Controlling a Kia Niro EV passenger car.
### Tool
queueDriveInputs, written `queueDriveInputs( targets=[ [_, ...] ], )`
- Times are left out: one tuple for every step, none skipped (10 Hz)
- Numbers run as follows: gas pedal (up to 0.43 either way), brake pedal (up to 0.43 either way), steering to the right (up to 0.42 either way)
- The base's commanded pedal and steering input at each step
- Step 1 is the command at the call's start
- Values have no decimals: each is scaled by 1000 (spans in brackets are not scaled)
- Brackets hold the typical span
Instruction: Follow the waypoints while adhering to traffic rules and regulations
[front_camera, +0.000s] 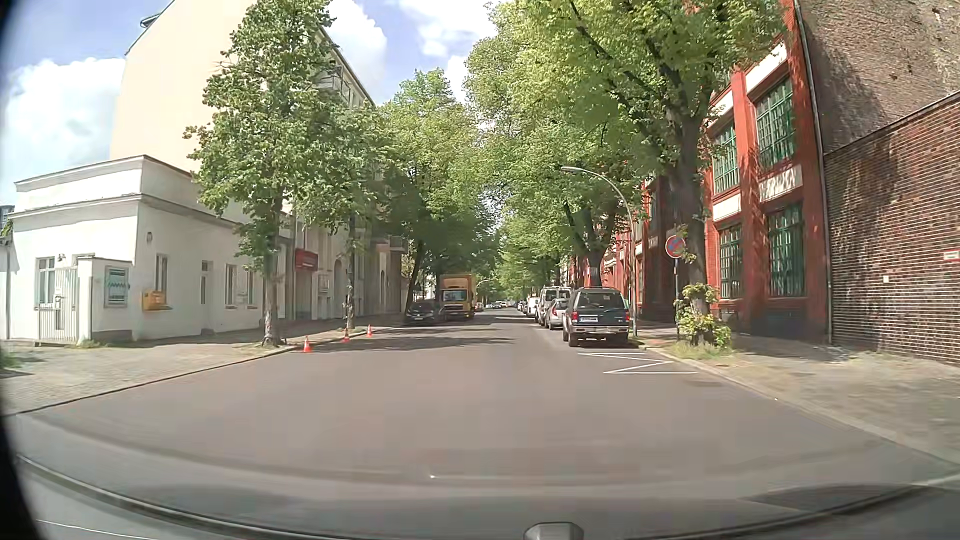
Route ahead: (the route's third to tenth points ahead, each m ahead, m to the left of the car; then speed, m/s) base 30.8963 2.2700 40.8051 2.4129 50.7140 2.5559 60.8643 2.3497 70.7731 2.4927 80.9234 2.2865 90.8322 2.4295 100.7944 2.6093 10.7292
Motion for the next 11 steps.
queueDriveInputs(
  targets=[
    [59, 18, -3],
    [59, 18, -3],
    [59, 18, -2],
    [59, 18, 1],
    [59, 18, 2],
    [59, 18, 2],
    [47, 18, 3],
    [47, 18, 2],
    [47, 18, 1],
    [47, 18, 1],
    [47, 18, 1]
  ],
)
